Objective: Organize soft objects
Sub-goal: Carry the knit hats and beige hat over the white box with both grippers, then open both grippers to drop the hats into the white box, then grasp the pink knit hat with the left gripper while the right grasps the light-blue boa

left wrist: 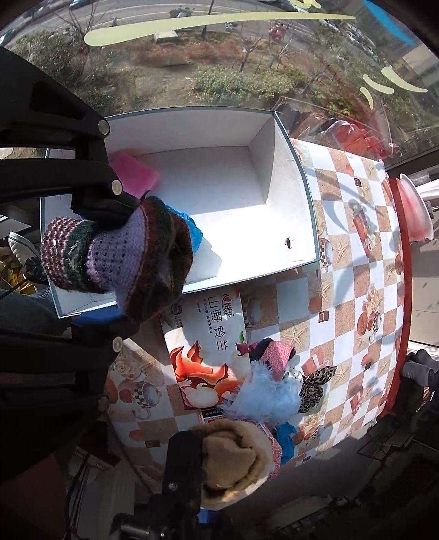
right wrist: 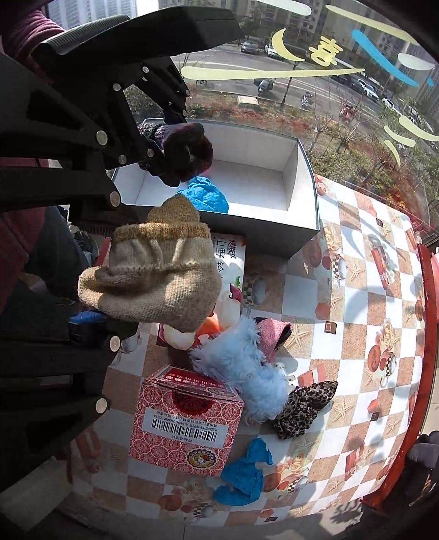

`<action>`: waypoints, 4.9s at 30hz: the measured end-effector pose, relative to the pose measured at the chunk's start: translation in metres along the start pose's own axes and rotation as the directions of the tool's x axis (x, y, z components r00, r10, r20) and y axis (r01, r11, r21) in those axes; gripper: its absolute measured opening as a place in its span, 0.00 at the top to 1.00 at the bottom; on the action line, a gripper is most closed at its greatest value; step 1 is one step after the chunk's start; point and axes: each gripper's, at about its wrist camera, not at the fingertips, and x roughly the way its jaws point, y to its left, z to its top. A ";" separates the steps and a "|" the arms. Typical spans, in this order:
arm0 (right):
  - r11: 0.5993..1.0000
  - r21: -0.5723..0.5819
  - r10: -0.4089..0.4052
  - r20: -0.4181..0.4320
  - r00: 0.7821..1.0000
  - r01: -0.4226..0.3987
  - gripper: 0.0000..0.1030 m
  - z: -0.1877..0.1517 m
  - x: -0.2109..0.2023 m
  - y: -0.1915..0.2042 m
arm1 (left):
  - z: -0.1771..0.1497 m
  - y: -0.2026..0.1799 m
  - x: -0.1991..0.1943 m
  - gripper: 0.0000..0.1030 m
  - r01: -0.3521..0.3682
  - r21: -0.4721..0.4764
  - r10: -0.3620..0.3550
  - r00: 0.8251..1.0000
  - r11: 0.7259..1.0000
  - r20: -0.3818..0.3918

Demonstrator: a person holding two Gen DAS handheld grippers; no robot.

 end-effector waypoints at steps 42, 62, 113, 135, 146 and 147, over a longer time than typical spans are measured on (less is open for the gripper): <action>0.961 -0.276 -0.040 -0.081 0.996 0.016 0.65 0.055 0.052 0.113 | -0.015 0.099 0.027 0.57 -0.066 -0.323 0.061 0.998 0.944 -0.028; 0.965 -0.258 -0.062 -0.083 0.995 0.039 0.65 0.091 0.069 0.115 | 0.009 0.109 0.045 0.57 -0.081 -0.329 0.070 0.996 0.941 -0.047; 0.941 0.338 0.112 -0.213 0.971 -0.034 0.21 0.123 0.032 -0.160 | 0.105 -0.004 0.027 0.00 0.172 -0.139 -0.162 0.983 0.975 0.082; 0.856 0.439 0.398 -0.226 0.889 -0.272 0.76 0.127 0.082 -0.215 | 0.158 -0.066 0.110 0.00 0.146 -0.186 -0.178 0.969 0.972 -0.170; 0.852 0.467 0.231 0.073 0.970 -0.238 0.76 0.085 -0.006 -0.288 | 0.176 -0.112 0.192 0.01 0.143 -0.130 -0.184 0.901 0.981 -0.393; 0.853 0.463 0.228 0.082 0.970 -0.240 0.76 0.082 -0.009 -0.291 | 0.176 -0.114 0.196 0.08 0.146 -0.123 -0.184 0.895 0.982 -0.405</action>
